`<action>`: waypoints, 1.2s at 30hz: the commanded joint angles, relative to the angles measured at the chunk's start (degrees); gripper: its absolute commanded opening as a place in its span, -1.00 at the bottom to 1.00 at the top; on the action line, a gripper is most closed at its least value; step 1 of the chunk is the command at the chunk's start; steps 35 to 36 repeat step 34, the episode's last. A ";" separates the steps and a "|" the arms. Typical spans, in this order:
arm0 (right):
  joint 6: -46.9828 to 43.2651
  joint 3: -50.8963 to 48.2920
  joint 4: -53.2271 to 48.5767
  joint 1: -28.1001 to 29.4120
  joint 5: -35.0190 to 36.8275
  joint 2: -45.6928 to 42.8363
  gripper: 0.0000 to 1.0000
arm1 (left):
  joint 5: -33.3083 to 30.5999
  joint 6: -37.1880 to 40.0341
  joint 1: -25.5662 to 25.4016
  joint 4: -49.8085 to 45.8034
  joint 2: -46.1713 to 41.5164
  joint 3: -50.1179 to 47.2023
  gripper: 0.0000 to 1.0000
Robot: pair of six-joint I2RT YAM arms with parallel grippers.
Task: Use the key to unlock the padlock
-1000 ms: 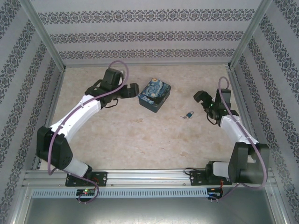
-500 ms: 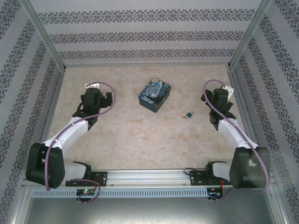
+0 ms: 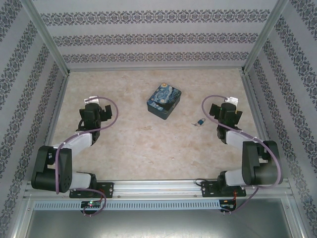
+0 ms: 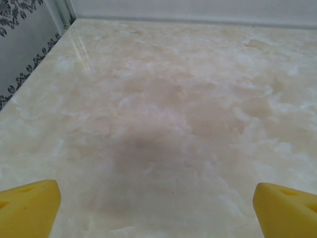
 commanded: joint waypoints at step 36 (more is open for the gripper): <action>-7.84 -5.01 20.15 0.49 -16.40 5.71 0.96 | 11.16 4.99 2.96 24.05 12.72 -6.75 0.99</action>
